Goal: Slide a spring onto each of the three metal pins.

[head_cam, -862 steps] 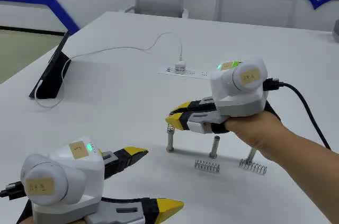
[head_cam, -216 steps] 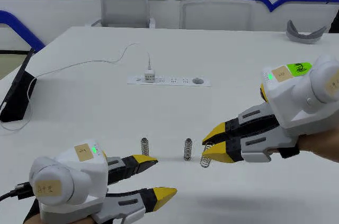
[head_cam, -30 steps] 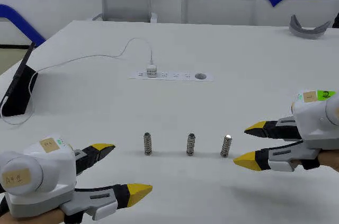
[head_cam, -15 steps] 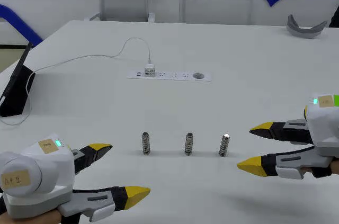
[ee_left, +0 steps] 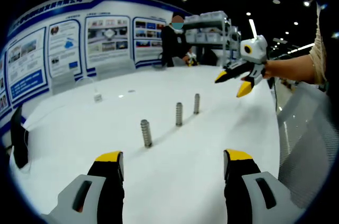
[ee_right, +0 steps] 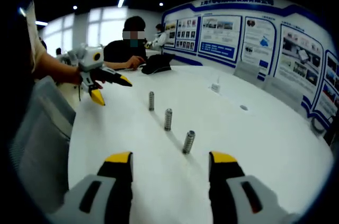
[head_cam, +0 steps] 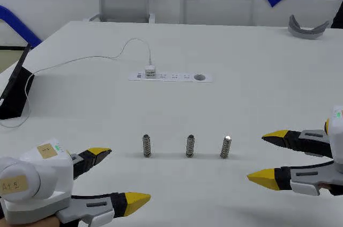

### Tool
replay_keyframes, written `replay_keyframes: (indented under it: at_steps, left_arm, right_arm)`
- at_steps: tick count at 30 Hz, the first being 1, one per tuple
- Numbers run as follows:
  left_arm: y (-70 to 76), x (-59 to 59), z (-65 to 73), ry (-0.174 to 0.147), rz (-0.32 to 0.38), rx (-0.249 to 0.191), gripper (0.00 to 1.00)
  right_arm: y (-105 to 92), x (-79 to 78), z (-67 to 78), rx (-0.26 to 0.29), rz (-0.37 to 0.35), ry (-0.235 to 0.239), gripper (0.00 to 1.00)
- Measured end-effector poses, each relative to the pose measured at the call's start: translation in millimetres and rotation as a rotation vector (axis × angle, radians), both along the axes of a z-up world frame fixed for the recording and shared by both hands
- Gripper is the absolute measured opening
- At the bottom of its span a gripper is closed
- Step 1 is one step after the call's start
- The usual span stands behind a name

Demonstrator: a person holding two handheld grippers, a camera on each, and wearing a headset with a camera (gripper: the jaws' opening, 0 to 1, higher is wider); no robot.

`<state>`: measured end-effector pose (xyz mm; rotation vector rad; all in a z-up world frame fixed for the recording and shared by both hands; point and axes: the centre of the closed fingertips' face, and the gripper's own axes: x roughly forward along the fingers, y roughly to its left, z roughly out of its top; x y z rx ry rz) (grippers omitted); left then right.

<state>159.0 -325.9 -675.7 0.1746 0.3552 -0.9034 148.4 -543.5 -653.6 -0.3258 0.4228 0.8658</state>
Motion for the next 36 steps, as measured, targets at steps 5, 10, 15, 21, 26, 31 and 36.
replay_keyframes:
  at_steps: [5, 10, 15, 21, 26, 31, 36]
  left_arm:
    - [0.7, -0.5, -1.2, 0.003, 0.003, 0.001, 0.78]
    - [1.1, -1.4, -1.8, 0.006, 0.007, -0.002, 0.79]
    - [1.3, -1.9, -2.7, 0.007, 0.007, -0.001, 0.79]
    - [0.8, -2.3, -3.3, 0.008, 0.006, -0.001, 0.79]
    - [0.8, -2.3, -3.2, 0.007, 0.008, -0.002, 0.79]
    - [1.6, -2.1, -3.7, 0.008, 0.01, -0.002, 0.78]
    - [1.7, -2.0, -4.1, 0.009, 0.011, -0.002, 0.78]
  right_arm:
    - [-1.1, -1.8, 1.3, 0.01, -0.008, -0.007, 0.61]
    - [-1.6, -4.0, 3.9, 0.023, -0.019, -0.014, 0.62]
    - [-2.6, -5.0, 3.7, 0.028, -0.026, -0.015, 0.63]
    - [-2.4, -5.0, 4.6, 0.033, -0.033, -0.019, 0.63]
    - [-1.9, -4.2, 4.5, 0.04, -0.036, -0.019, 0.64]
    - [-1.5, -3.0, 4.0, 0.043, -0.038, -0.021, 0.64]
    - [-1.5, -2.8, 3.9, 0.047, -0.041, -0.021, 0.64]
